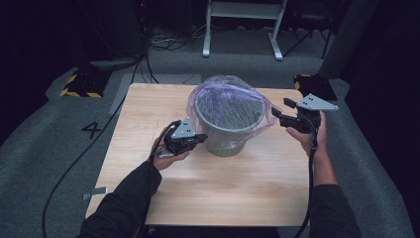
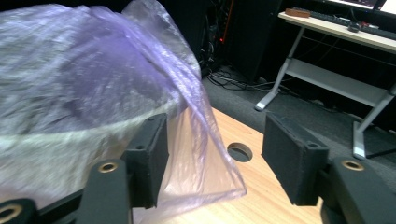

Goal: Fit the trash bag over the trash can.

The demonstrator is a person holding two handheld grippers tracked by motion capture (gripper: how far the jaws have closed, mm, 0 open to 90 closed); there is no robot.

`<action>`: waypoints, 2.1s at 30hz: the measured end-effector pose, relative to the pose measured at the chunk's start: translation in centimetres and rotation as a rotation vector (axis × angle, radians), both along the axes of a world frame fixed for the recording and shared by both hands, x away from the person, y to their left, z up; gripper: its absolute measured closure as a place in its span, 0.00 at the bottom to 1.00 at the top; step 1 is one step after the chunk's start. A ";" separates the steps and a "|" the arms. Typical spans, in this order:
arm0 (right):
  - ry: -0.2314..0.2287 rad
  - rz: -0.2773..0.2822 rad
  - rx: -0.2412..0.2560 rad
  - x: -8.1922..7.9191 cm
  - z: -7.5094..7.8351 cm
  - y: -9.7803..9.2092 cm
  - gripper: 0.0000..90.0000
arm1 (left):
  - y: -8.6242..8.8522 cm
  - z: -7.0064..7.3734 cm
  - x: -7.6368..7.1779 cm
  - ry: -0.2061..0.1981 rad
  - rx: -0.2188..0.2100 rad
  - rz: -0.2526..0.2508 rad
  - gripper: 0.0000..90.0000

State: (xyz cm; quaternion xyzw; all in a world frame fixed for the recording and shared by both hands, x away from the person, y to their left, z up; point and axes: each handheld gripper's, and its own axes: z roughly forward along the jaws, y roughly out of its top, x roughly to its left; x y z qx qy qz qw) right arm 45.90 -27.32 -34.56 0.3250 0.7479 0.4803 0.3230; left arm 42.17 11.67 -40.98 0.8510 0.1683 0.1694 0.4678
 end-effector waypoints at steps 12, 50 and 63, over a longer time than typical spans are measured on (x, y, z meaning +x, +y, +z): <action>0.038 -0.069 -0.085 4.0 -0.7 1.4 1.00 | 0.2 -0.8 1.2 0.037 0.076 -0.024 1.00; 0.139 -0.172 0.064 6.0 -3.7 0.6 1.00 | 5.8 5.5 5.3 -0.005 -0.181 0.251 0.26; 0.138 -0.153 0.054 6.2 -4.0 1.3 1.00 | 3.7 5.9 11.7 0.089 -0.184 0.289 0.50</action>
